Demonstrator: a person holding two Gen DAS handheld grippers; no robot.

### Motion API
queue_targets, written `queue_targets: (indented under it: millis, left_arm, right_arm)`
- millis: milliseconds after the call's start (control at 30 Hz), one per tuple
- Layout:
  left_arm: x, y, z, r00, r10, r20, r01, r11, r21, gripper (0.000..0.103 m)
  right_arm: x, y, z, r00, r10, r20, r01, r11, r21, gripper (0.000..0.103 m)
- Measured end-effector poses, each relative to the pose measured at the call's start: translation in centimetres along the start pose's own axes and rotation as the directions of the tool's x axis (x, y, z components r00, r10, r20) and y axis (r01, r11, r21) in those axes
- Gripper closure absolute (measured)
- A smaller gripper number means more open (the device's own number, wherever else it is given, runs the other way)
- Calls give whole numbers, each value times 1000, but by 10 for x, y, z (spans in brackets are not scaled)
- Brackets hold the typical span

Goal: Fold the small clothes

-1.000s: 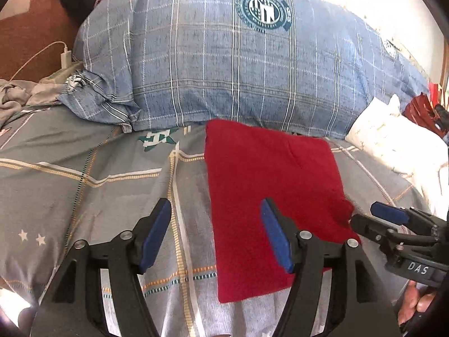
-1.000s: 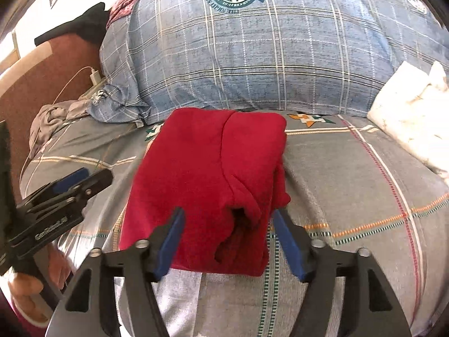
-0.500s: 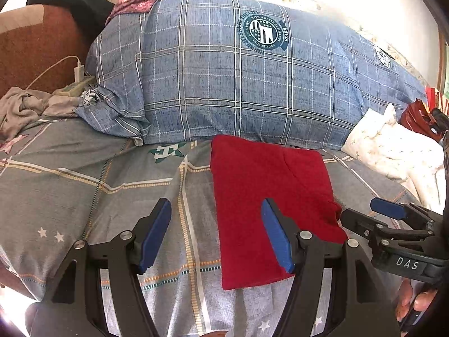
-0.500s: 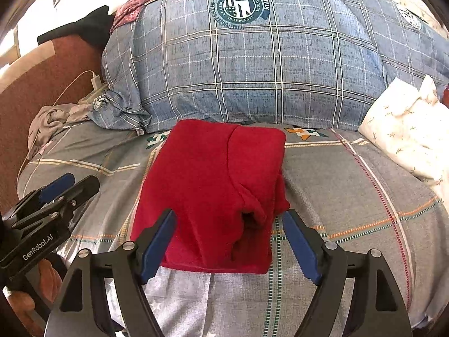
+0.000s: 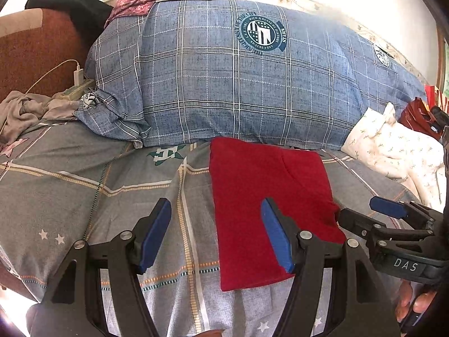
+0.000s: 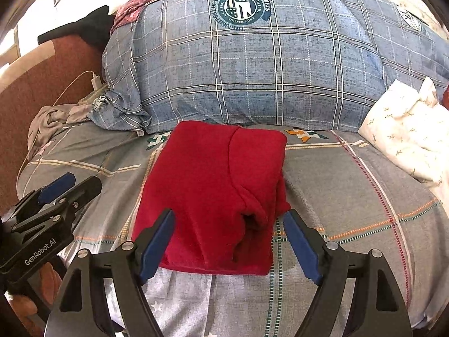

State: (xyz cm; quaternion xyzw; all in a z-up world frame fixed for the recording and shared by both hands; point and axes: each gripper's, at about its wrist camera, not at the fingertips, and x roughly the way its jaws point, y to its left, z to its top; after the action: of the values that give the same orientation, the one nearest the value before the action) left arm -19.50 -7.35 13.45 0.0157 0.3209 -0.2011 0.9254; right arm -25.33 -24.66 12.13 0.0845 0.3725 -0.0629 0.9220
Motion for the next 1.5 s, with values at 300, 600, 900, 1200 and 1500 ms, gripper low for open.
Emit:
queue_targets:
  millis: [300, 600, 900, 1200, 1500]
  left_arm:
    - [3, 0, 0, 1000, 2, -4, -2, 1000, 2, 37]
    - [3, 1, 0, 1000, 3, -6, -3, 1000, 0, 37]
    - [5, -1, -1, 1000, 1, -9, -1, 1000, 4, 37]
    - [10, 0, -3, 1000, -2, -23, 2, 1000, 1, 37]
    - [21, 1, -6, 999, -16, -36, 16, 1000, 3, 37]
  right_arm:
    - [2, 3, -1, 1000, 8, -8, -8, 1000, -7, 22]
    - [6, 4, -2, 1000, 9, -17, -9, 1000, -6, 22]
    - [10, 7, -3, 999, 14, -30, -14, 1000, -12, 22]
    - [15, 7, -4, 999, 15, -39, -16, 1000, -11, 22]
    - [27, 6, -6, 998, 22, -65, -23, 1000, -14, 22]
